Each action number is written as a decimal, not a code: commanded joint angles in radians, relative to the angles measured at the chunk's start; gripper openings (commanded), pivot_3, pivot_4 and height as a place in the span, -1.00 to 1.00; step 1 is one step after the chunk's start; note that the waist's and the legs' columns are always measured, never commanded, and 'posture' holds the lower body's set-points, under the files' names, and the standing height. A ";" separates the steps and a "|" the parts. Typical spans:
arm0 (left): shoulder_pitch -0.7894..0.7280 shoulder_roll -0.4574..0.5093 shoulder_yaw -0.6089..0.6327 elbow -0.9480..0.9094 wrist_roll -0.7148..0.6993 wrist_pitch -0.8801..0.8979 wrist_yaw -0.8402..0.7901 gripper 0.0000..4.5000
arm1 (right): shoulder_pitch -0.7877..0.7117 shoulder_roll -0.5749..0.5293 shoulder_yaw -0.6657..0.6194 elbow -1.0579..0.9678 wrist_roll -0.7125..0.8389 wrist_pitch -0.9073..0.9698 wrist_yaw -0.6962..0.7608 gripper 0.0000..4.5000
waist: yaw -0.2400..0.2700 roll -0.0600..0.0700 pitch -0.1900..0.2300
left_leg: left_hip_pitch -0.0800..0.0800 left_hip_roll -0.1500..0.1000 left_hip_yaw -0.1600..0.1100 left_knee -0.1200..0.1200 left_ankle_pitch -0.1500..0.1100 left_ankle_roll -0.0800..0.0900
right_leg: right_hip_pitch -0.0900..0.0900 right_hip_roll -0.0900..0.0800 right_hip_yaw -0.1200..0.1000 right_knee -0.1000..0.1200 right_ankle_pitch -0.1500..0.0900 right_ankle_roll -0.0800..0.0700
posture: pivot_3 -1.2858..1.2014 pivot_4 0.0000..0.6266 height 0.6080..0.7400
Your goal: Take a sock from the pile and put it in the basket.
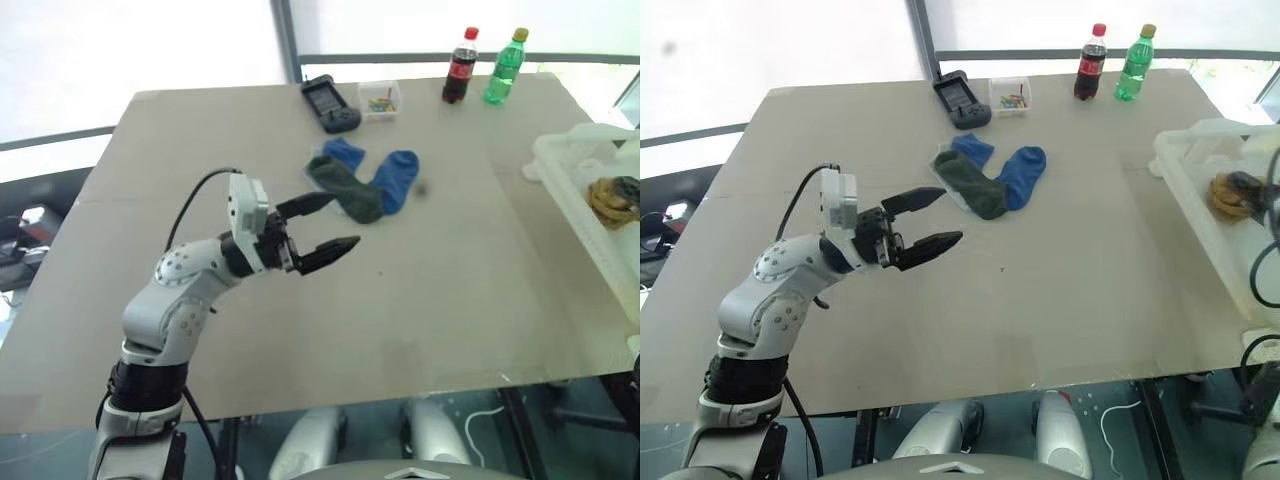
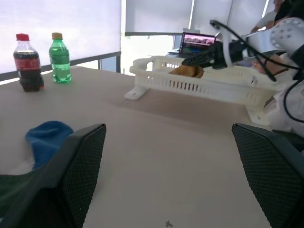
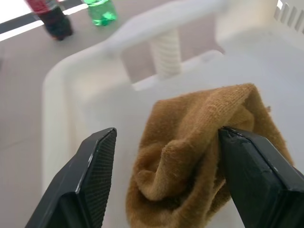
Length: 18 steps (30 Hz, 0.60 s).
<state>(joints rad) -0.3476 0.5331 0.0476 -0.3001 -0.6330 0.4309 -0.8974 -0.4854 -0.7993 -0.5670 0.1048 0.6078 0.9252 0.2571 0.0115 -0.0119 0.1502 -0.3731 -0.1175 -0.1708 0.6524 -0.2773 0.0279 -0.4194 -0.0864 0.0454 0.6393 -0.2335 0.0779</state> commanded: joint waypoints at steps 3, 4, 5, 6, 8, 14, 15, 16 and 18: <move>0.004 -0.010 0.022 -0.022 -0.004 -0.019 0.011 1.00 | 0.136 0.054 0.028 -0.366 -0.020 -0.183 0.076 0.56 | 0.000 0.000 0.000 | 0.000 0.000 0.000 0.001 0.000 0.000 | 0.000 0.000 0.000 0.001 0.000 0.000 | 0.03 -0.52 1.00; 0.009 -0.004 0.024 -0.022 0.002 -0.029 0.003 1.00 | 0.170 0.049 0.045 -0.406 -0.038 -0.216 0.103 0.56 | 0.000 0.000 0.000 | 0.000 0.000 0.000 0.001 0.000 0.000 | 0.000 0.001 0.000 0.002 0.000 0.000 | 0.03 -0.52 1.00; 0.017 0.010 0.028 -0.025 0.006 -0.028 -0.006 1.00 | 0.210 0.036 0.063 -0.446 -0.041 -0.234 0.147 0.56 | 0.000 0.000 0.000 | 0.001 0.000 0.000 0.001 0.000 0.000 | 0.000 0.001 0.000 0.002 0.000 0.000 | 0.03 -0.52 1.00; 0.030 0.030 0.044 -0.029 0.005 -0.023 -0.015 1.00 | 0.265 0.009 0.090 -0.489 -0.060 -0.274 0.212 0.56 | 0.001 0.000 0.000 | 0.001 0.000 0.000 0.001 0.000 0.000 | 0.000 0.001 0.000 0.002 0.000 0.000 | 0.03 -0.52 1.00; 0.051 0.053 0.076 -0.039 -0.015 -0.008 -0.018 1.00 | 0.339 -0.025 0.120 -0.539 -0.084 -0.326 0.292 0.68 | 0.001 0.000 0.000 | 0.001 0.000 -0.001 0.001 0.000 0.000 | 0.000 0.001 -0.001 0.002 0.000 0.000 | 0.03 -0.52 1.00; 0.169 0.106 0.177 -0.074 -0.036 -0.009 -0.011 1.00 | 0.488 -0.029 0.134 -0.619 -0.074 -0.369 0.408 0.99 | 0.002 0.000 0.000 | 0.002 0.000 0.000 0.001 0.000 0.000 | 0.001 0.000 0.000 0.002 0.000 0.000 | 0.03 -0.52 1.00; 0.193 0.116 0.197 -0.084 -0.045 -0.002 -0.010 1.00 | 0.507 -0.026 0.135 -0.625 -0.077 -0.374 0.417 0.99 | 0.002 0.000 0.000 | 0.002 0.000 -0.001 0.001 0.000 0.000 | 0.001 0.000 0.000 0.002 0.000 0.000 | 0.03 -0.52 1.00; 0.214 0.122 0.212 -0.094 -0.052 0.004 -0.008 1.00 | 0.522 -0.022 0.135 -0.627 -0.081 -0.380 0.425 0.99 | 0.002 0.000 0.000 | 0.002 0.000 -0.001 0.001 0.000 0.000 | 0.001 0.000 0.000 0.002 0.000 0.000 | 0.03 -0.52 1.00; 0.264 0.137 0.245 -0.119 -0.057 -0.002 -0.007 1.00 | 0.549 -0.024 0.134 -0.628 -0.090 -0.395 0.444 0.99 | 0.003 0.000 0.000 | 0.003 0.000 -0.001 0.001 0.000 0.000 | 0.002 0.000 0.000 0.002 0.000 0.000 | 0.03 -0.52 1.00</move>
<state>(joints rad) -0.1073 0.6488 0.2405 -0.3509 -0.6699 0.4377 -0.9082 0.0552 -0.8133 -0.4104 -0.4929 0.5270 0.5656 0.6802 0.0142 -0.0120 0.1501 -0.3699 -0.1173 -0.1714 0.6531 -0.2773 0.0277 -0.4171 -0.0862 0.0453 0.6410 -0.2335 0.0779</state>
